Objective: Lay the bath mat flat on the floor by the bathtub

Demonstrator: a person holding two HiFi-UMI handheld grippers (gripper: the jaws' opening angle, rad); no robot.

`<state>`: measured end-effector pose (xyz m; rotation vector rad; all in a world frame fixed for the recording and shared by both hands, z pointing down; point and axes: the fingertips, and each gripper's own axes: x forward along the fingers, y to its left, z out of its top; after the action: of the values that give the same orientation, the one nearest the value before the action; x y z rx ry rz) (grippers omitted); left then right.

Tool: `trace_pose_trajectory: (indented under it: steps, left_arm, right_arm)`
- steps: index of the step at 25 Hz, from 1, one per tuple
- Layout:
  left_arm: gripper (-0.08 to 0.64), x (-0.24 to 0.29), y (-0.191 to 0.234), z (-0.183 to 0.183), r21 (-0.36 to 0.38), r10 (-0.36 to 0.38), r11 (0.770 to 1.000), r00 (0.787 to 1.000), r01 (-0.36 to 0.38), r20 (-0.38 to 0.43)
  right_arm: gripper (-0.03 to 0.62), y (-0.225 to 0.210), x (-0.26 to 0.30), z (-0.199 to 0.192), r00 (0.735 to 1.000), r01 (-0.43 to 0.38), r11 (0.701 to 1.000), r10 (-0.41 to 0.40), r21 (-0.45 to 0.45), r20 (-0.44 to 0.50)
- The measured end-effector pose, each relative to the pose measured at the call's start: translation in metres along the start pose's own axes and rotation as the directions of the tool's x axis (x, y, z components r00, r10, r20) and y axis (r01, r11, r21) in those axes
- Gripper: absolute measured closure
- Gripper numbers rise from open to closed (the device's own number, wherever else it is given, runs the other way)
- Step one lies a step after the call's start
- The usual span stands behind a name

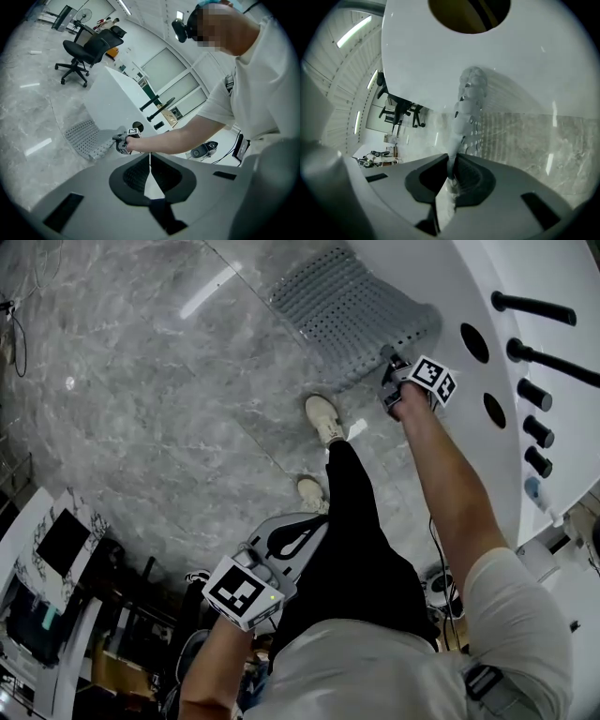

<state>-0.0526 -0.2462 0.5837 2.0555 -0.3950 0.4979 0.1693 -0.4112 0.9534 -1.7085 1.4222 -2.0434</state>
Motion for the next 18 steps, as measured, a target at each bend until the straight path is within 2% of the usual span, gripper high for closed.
trace_pose_trajectory:
  steps: [7,12,15,18]
  left_arm:
    - [0.537,0.01,0.007,-0.012,0.083,-0.018,0.996,0.999,0.02,-0.032]
    - [0.537,0.015,-0.001,-0.017,0.126,-0.025,0.992,0.999,0.029,-0.037]
    - [0.537,0.019,-0.005,-0.019,0.133,-0.031,0.99,0.997,0.04,-0.065]
    - [0.537,0.024,-0.01,-0.017,0.155,-0.04,0.986,0.996,0.052,-0.084]
  right_arm:
    - [0.548,-0.087,-0.034,-0.028,0.991,0.131,0.991,-0.131,0.04,-0.003]
    - [0.539,-0.124,-0.058,-0.039,0.979,0.203,0.978,-0.203,0.035,-0.017]
    - [0.506,-0.145,-0.069,-0.046,0.959,0.281,0.959,-0.28,0.027,-0.033]
    - [0.511,-0.167,-0.088,-0.054,0.934,0.358,0.933,-0.357,0.031,-0.034]
